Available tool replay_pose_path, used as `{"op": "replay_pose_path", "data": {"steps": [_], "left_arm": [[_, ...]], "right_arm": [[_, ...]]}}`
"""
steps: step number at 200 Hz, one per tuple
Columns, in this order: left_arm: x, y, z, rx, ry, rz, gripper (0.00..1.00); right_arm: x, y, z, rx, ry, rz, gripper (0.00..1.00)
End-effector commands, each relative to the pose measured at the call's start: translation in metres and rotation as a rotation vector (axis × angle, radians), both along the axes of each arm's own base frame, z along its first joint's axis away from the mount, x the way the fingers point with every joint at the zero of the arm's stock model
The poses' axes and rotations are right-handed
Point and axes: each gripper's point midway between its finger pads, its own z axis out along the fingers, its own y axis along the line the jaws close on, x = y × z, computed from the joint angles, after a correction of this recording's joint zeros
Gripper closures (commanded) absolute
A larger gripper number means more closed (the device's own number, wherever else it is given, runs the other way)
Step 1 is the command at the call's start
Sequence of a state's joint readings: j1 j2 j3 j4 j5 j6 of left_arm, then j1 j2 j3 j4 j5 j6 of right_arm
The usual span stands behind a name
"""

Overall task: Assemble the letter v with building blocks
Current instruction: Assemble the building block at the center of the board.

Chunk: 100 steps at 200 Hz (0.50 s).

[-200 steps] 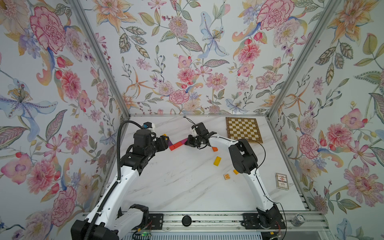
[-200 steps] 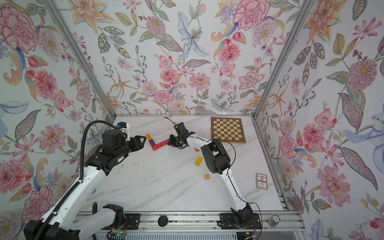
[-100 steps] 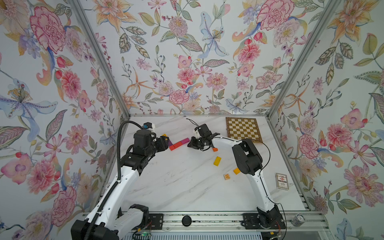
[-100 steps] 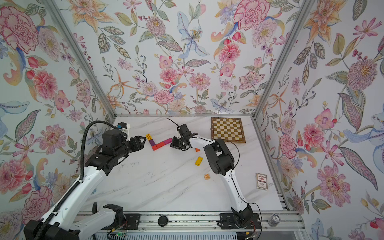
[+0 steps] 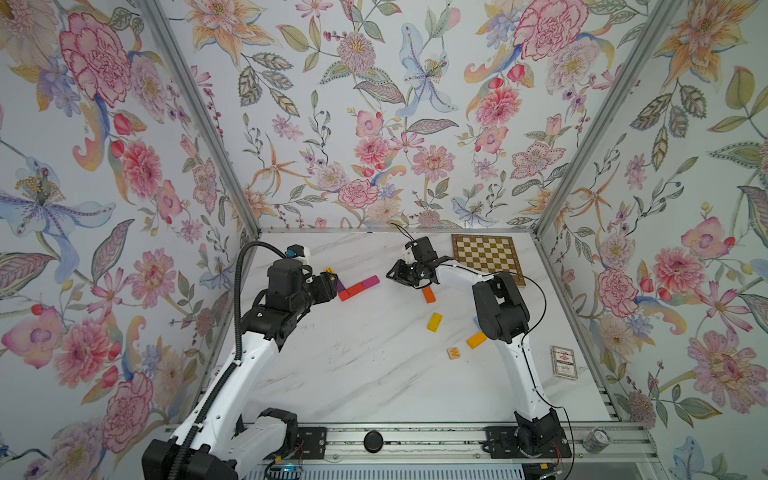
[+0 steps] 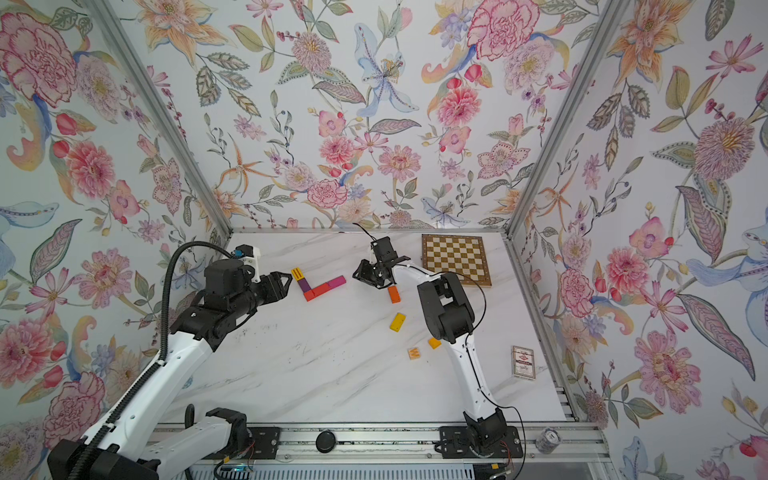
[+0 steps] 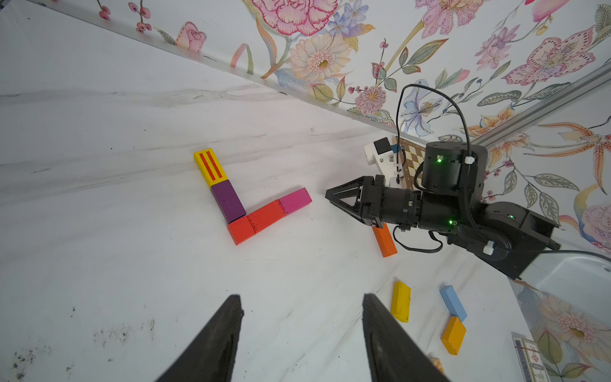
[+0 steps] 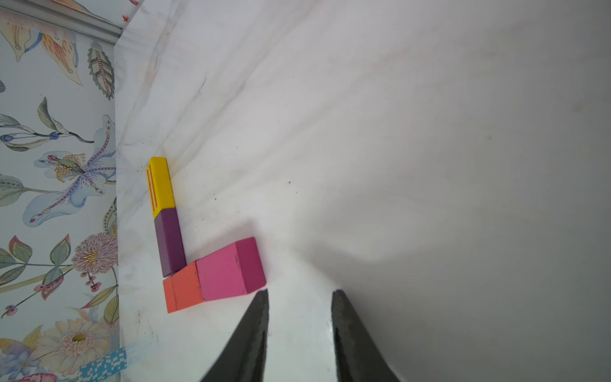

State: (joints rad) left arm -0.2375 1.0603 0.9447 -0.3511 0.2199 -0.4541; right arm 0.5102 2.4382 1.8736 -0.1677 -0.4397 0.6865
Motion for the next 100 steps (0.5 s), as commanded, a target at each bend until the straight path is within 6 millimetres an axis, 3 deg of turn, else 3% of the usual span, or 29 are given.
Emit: {"op": "replay_pose_path", "data": {"steps": [1, 51, 100], "left_arm": [[0.001, 0.006, -0.005, 0.018, 0.012, 0.026, 0.39], [0.0, 0.008, -0.006, 0.026, 0.016, 0.03, 0.39], [0.0, 0.008, -0.008, 0.026, 0.022, 0.031, 0.39]], "right_arm": [[-0.002, 0.015, -0.014, 0.021, 0.038, 0.027, 0.62], [-0.001, 0.038, -0.016, 0.081, 0.053, 0.055, 0.6], [-0.002, 0.042, -0.016, 0.105, 0.063, 0.067, 0.59]]}}
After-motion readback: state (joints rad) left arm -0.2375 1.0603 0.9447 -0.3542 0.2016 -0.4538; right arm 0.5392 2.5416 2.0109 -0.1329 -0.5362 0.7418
